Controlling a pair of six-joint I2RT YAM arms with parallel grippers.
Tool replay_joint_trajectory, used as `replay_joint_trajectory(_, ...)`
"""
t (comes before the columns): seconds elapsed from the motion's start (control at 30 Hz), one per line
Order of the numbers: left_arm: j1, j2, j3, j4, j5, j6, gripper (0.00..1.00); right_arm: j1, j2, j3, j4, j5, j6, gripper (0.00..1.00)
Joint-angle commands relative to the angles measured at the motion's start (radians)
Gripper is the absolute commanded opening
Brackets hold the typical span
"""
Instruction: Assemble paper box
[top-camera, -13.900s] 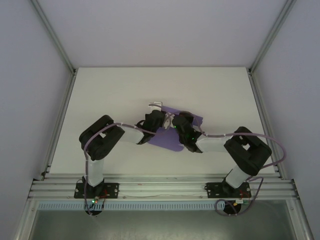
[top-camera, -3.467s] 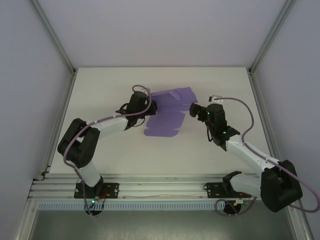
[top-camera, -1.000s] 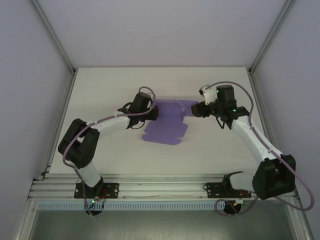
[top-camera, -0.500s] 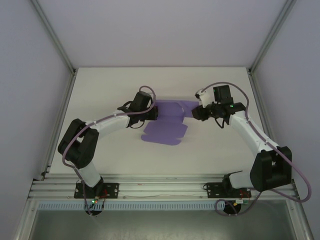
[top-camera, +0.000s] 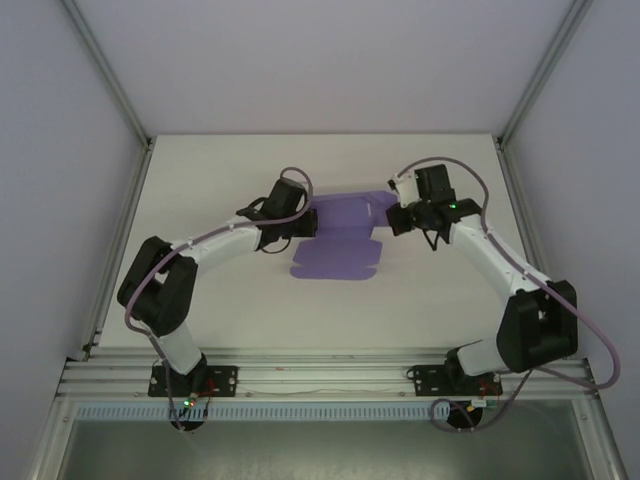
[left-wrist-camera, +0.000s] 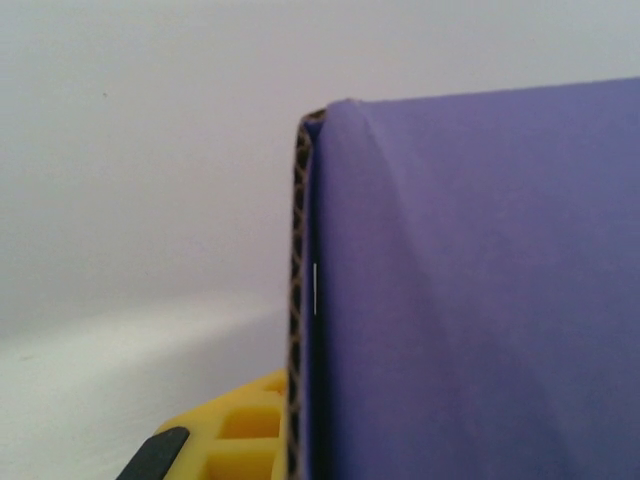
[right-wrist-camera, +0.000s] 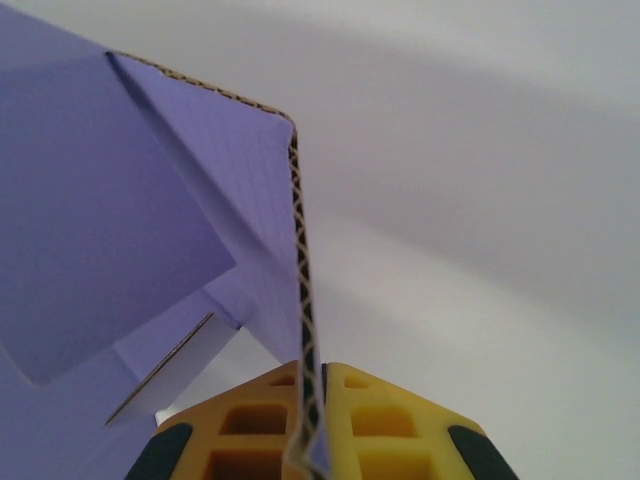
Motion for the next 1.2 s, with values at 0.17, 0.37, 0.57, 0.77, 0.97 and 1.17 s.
replay_joint_trajectory(0.17, -0.013, 0.062, 0.114, -0.025, -0.042, -0.045, 0.00, 0.163, 0.177, 0.103, -0.052, 0.633, 0.233, 0.00)
replay_joint_trajectory(0.37, -0.015, 0.082, 0.125, 0.007, -0.019, -0.071, 0.00, 0.223, 0.308, 0.182, -0.082, 0.861, 0.371, 0.00)
replay_joint_trajectory(0.57, -0.016, 0.096, 0.135, -0.004, -0.021, -0.073, 0.00, 0.228, 0.372, 0.223, -0.117, 0.889, 0.435, 0.00)
replay_joint_trajectory(0.77, -0.016, 0.113, 0.146, 0.004, -0.006, -0.081, 0.00, 0.232, 0.280, 0.129, 0.041, 0.769, 0.388, 0.00)
replay_joint_trajectory(0.97, -0.010, 0.108, 0.134, 0.007, -0.012, -0.051, 0.00, 0.231, 0.115, 0.039, 0.065, 0.569, 0.248, 0.27)
replay_joint_trajectory(1.17, 0.000, 0.093, 0.105, 0.019, -0.008, -0.024, 0.00, 0.227, -0.146, -0.055, 0.007, 0.433, 0.193, 0.64)
